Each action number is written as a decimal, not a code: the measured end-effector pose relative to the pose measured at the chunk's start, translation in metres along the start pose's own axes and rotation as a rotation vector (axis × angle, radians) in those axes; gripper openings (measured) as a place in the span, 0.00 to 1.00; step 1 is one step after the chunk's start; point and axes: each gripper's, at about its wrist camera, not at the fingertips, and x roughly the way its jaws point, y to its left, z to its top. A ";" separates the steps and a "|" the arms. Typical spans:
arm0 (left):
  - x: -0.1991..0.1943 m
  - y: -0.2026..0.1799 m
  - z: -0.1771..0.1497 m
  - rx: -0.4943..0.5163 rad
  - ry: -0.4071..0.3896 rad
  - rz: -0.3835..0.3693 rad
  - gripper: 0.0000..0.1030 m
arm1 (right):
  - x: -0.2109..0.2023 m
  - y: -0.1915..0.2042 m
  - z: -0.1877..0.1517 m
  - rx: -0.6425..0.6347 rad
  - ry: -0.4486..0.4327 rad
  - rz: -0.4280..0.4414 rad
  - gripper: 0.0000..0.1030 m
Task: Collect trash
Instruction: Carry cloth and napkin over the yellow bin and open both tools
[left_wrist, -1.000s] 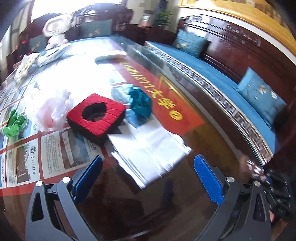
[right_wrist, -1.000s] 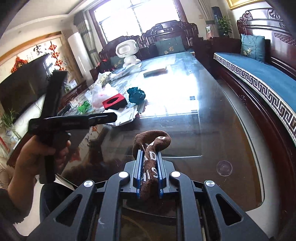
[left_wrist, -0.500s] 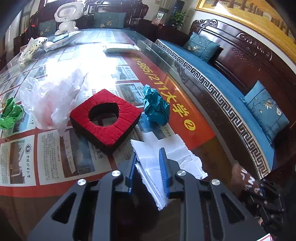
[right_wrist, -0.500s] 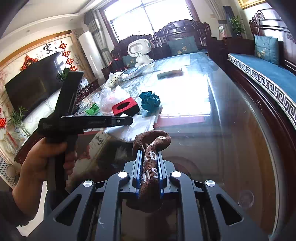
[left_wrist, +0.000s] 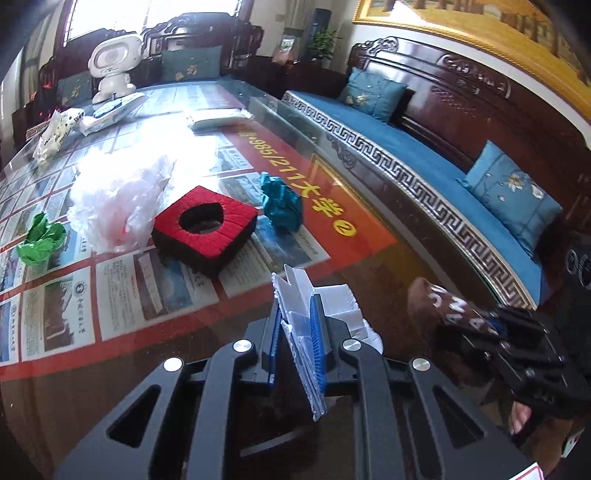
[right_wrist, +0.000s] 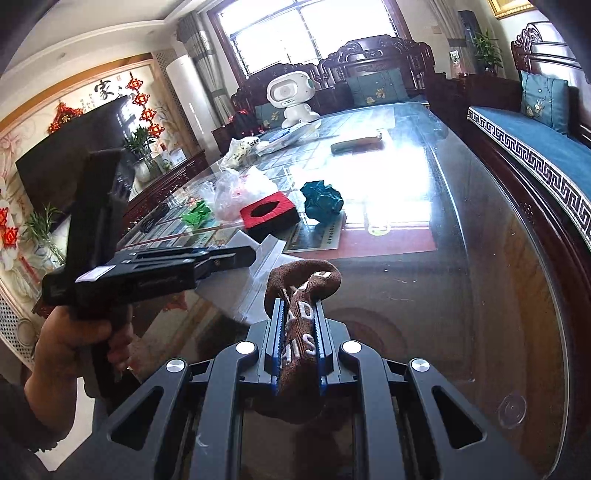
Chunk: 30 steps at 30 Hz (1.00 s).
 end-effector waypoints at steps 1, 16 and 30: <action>-0.006 -0.001 -0.003 0.008 -0.005 -0.004 0.14 | -0.002 0.003 -0.001 -0.003 -0.001 -0.002 0.14; -0.110 -0.034 -0.104 0.131 0.002 -0.084 0.13 | -0.063 0.090 -0.069 -0.069 0.038 0.025 0.14; -0.099 -0.028 -0.252 0.074 0.200 -0.102 0.13 | -0.056 0.109 -0.196 0.030 0.263 -0.048 0.14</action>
